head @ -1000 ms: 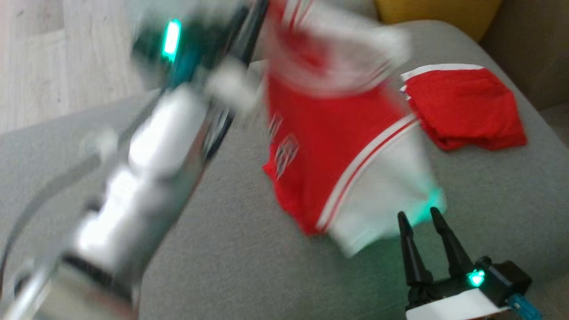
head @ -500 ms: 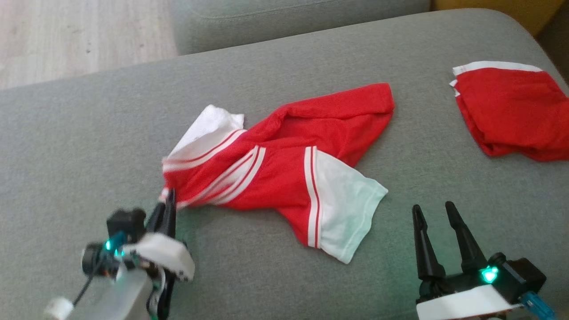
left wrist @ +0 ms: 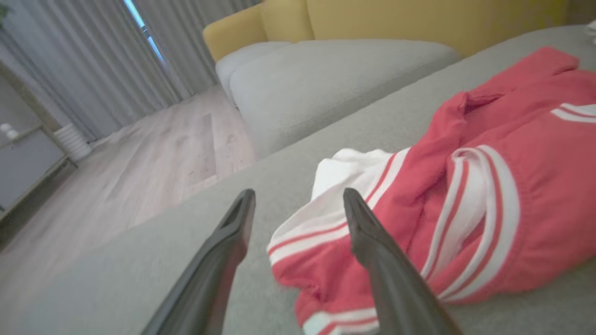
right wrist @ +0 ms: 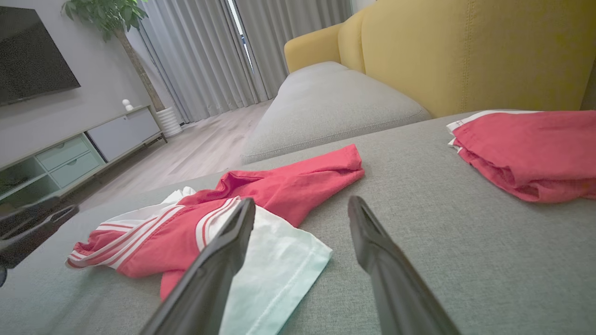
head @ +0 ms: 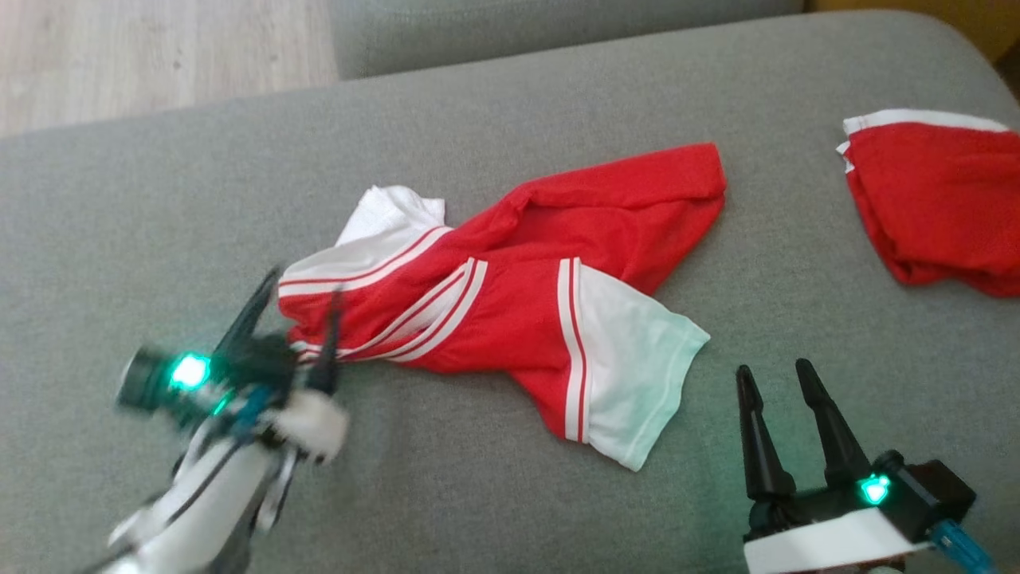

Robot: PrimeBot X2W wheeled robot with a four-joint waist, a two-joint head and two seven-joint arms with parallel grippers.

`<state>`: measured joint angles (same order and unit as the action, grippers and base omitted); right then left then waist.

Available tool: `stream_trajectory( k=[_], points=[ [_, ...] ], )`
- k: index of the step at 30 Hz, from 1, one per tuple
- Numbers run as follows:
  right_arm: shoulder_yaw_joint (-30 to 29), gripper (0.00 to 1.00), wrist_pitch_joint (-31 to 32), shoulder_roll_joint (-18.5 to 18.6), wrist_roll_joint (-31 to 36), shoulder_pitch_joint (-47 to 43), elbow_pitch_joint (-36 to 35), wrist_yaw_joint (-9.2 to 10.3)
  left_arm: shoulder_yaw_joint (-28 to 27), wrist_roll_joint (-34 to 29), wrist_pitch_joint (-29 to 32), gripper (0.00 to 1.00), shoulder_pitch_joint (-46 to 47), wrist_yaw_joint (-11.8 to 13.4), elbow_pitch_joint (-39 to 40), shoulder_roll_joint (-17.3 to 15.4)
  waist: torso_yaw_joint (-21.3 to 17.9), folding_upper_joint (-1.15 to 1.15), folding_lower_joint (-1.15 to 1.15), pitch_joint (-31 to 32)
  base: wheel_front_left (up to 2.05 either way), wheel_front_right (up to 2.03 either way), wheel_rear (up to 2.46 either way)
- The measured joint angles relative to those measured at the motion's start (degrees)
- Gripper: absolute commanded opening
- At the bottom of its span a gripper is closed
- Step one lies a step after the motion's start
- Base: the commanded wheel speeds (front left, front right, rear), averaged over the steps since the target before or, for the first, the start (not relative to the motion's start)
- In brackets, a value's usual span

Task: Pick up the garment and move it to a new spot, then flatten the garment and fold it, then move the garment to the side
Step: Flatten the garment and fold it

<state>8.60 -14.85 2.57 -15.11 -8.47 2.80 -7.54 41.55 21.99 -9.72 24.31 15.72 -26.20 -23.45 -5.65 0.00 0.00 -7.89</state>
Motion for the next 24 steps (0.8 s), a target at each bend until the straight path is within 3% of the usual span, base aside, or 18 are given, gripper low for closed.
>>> stream_trajectory(
  k=[4,9,16,24],
  points=[
    [0.7,1.00,0.0,0.0,0.6,1.8,0.1,0.00,5.4,-6.1,5.1,1.00,7.9,-0.2,-0.2,1.4,0.0,0.00,0.01,-2.3,0.00,0.00,0.00],
    [1.5,1.00,0.0,0.0,0.6,5.0,0.1,0.00,9.2,-10.2,10.2,1.00,15.1,-1.7,-8.5,5.1,-0.7,0.00,0.01,-5.4,0.00,0.00,0.00],
    [1.9,1.00,0.0,0.0,1.2,6.9,0.6,0.00,10.4,-10.9,10.6,1.00,21.7,-3.2,-19.8,10.3,-1.7,0.00,0.01,-8.8,0.00,0.00,0.00],
    [2.4,1.00,0.0,0.0,1.2,7.7,0.9,0.00,10.3,-11.5,9.0,1.00,27.4,-2.6,-29.3,12.2,-2.5,0.00,0.01,-11.1,0.00,0.00,0.00]
  ],
)
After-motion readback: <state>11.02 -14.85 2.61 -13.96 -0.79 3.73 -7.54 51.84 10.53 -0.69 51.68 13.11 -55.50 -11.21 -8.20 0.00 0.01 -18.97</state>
